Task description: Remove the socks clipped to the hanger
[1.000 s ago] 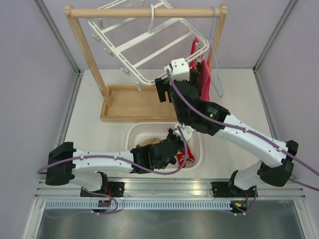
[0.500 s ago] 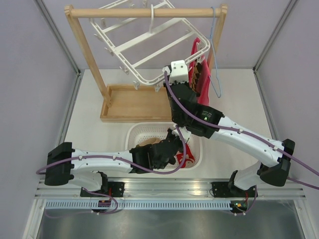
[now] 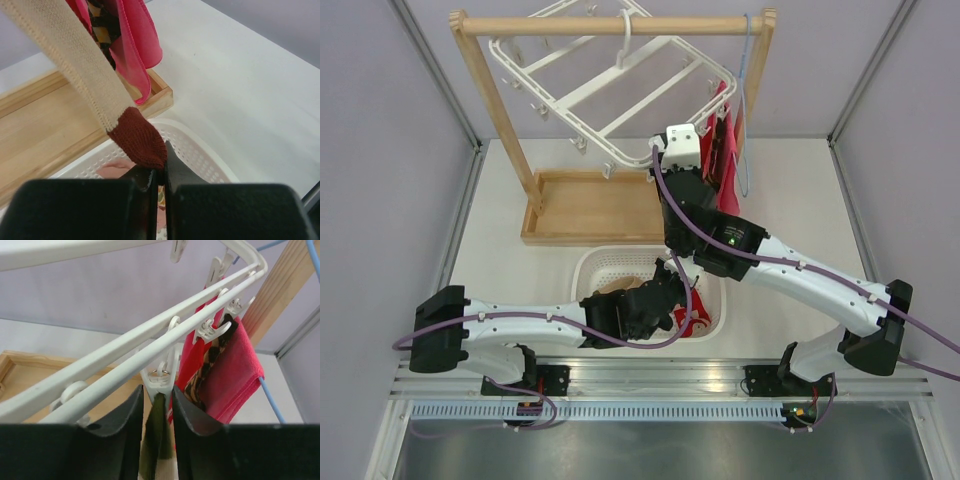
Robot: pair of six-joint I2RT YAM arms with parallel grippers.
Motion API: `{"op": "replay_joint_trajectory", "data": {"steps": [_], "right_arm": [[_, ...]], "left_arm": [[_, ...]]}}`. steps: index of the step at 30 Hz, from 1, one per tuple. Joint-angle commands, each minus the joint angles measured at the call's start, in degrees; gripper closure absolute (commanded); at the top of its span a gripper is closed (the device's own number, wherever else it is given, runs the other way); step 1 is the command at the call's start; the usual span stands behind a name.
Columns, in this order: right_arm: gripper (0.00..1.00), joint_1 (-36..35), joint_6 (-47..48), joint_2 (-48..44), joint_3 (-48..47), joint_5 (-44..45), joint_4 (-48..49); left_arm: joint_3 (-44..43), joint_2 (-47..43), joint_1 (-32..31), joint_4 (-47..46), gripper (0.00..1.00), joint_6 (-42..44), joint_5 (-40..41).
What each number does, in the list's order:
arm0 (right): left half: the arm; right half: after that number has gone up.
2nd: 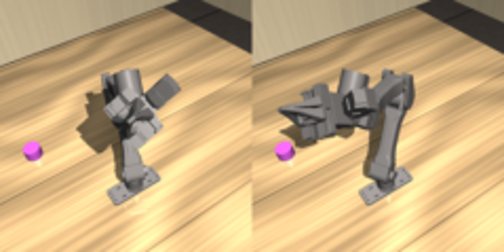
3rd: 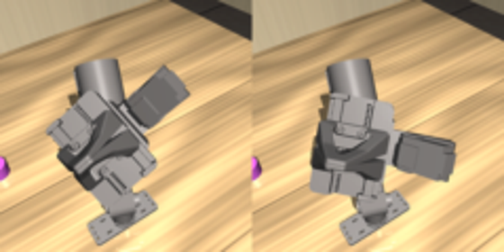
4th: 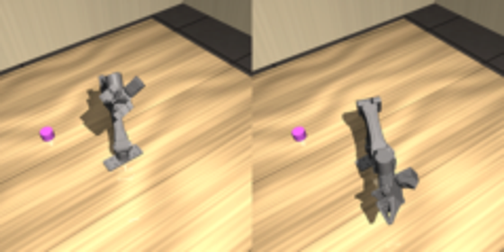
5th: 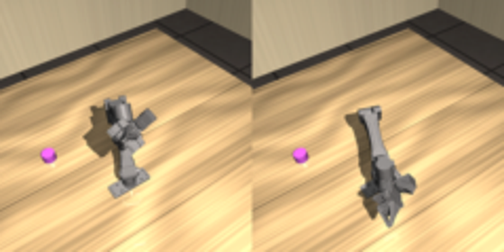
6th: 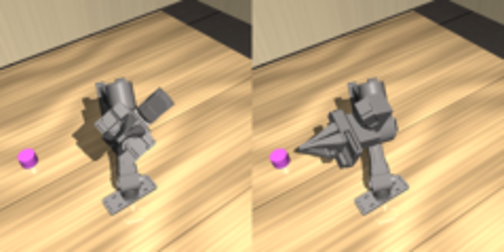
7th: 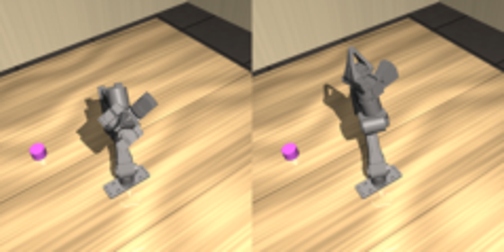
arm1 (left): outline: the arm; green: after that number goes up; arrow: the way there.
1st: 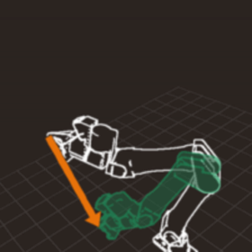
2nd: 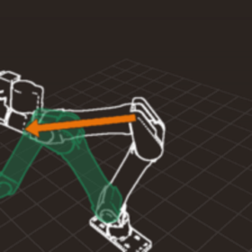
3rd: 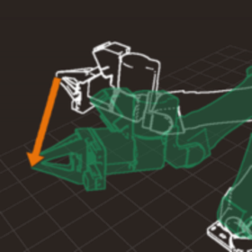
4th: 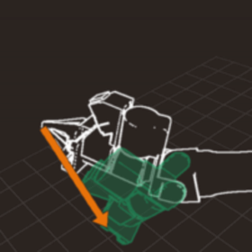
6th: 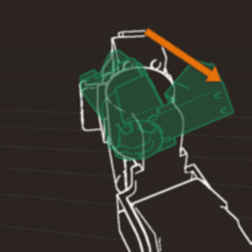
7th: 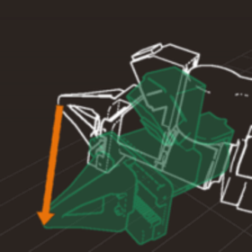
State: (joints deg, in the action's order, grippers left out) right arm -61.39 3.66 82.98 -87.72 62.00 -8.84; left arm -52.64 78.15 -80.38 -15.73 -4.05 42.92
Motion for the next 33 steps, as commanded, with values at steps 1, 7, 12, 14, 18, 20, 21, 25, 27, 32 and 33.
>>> {"op": "replay_joint_trajectory", "data": {"steps": [1,7,12,14,18,20,21,25,27,32,33], "right_arm": [[0.62,-0.23,0.38,-2.12,-0.43,0.58,2.78],[0.18,-0.23,-0.32,-2.21,-0.34,0.49,2.78],[0.18,-0.31,-0.41,-2.12,-0.61,0.32,2.95],[0.2,-0.23,-0.32,-1.86,-0.52,0.49,3.04],[0.27,-0.23,-0.06,-1.94,0.09,0.67,4.09],[0.43,-0.23,0.12,-2.3,0.44,0.67,4.88],[0.48,-0.31,0.21,-2.38,0.53,0.93,4.97],[0.79,-0.31,0.82,-2.91,1.06,1.46,6.2],[0.93,-0.31,1.17,-3.17,1.68,1.81,6.99],[0.99,-0.31,2.14,-3.61,2.56,2.51,8.31],[0.99,-0.23,2.23,-3.61,2.64,2.51,8.4]], "left_arm": [[-0.09,-0.37,-0.39,1.31,0.98,-2.97,-1.96],[-0.09,-0.63,-0.48,1.49,0.98,-3.24,-2.13],[0.08,-0.8,-0.39,1.93,0.98,-3.68,-2.31],[0.08,-1.07,-0.48,1.93,0.98,-3.77,-2.4],[0.08,-0.98,-0.39,2.01,0.98,-3.86,-2.49],[0.08,-0.98,-0.39,2.1,0.98,-4.03,-2.49],[0.08,-0.89,-0.48,2.1,0.98,-4.03,-2.57],[-0.18,-0.37,-0.48,2.28,0.98,-4.29,-2.66],[-0.27,-0.02,-0.48,2.37,0.98,-4.38,-2.92],[-0.18,0.42,-0.39,2.72,0.98,-5.08,-3.1],[-0.01,0.51,-0.48,2.81,0.98,-5.43,-3.01]]}}
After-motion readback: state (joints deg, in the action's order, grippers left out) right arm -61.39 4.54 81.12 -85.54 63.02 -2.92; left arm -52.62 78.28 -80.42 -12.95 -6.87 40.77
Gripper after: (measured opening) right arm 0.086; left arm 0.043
